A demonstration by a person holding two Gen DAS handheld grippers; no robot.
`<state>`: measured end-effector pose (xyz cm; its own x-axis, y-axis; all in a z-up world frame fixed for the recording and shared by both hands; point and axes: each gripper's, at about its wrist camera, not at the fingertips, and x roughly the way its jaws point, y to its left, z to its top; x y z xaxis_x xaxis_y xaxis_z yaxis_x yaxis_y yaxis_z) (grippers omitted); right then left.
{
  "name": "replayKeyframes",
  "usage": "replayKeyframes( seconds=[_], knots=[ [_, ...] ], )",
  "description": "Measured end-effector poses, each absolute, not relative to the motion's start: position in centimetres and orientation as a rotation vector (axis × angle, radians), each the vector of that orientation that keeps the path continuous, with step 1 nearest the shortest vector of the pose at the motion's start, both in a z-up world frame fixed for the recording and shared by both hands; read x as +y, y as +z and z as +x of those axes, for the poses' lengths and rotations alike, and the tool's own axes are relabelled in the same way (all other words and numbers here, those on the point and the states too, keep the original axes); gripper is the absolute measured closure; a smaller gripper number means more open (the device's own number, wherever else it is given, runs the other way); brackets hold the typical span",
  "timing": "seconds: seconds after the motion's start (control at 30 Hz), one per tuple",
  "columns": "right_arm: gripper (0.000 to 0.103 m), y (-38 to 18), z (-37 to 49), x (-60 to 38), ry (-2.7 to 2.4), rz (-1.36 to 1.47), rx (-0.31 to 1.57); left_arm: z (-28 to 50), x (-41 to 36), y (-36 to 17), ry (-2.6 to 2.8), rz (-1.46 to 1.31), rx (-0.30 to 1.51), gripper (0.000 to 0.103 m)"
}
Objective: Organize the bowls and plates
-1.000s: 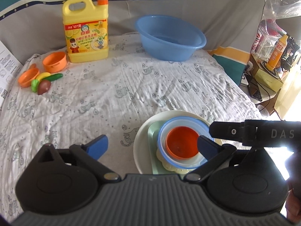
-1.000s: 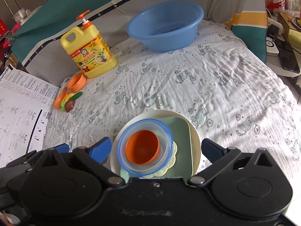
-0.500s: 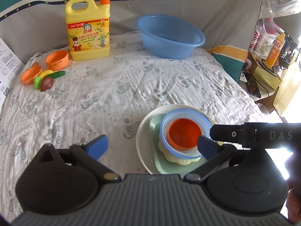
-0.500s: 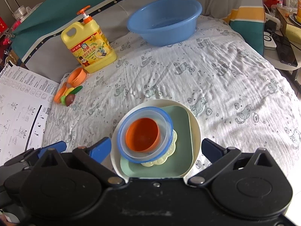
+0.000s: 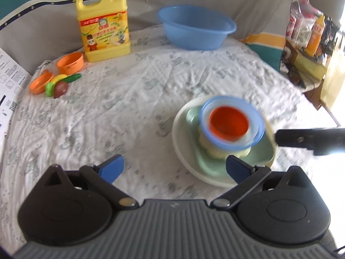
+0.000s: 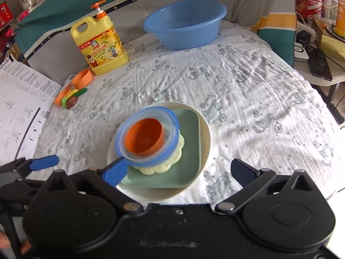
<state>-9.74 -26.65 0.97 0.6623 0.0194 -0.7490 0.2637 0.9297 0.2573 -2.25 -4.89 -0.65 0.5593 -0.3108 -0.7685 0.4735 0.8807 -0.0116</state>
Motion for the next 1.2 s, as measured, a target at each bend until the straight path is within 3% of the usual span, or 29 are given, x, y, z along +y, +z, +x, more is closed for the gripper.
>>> replayKeyframes(
  seconds=[0.37,1.2],
  knots=[
    [0.0,-0.5,-12.7,-24.9,-0.149,0.209,0.798,-3.6,-1.0,-2.0,-0.399,0.146,0.827,0.0],
    [0.0,-3.2,-12.3,-25.7,-0.154,0.279,0.865,-4.2,-4.0,-4.1,-0.466,0.218,0.902,0.0]
  ],
)
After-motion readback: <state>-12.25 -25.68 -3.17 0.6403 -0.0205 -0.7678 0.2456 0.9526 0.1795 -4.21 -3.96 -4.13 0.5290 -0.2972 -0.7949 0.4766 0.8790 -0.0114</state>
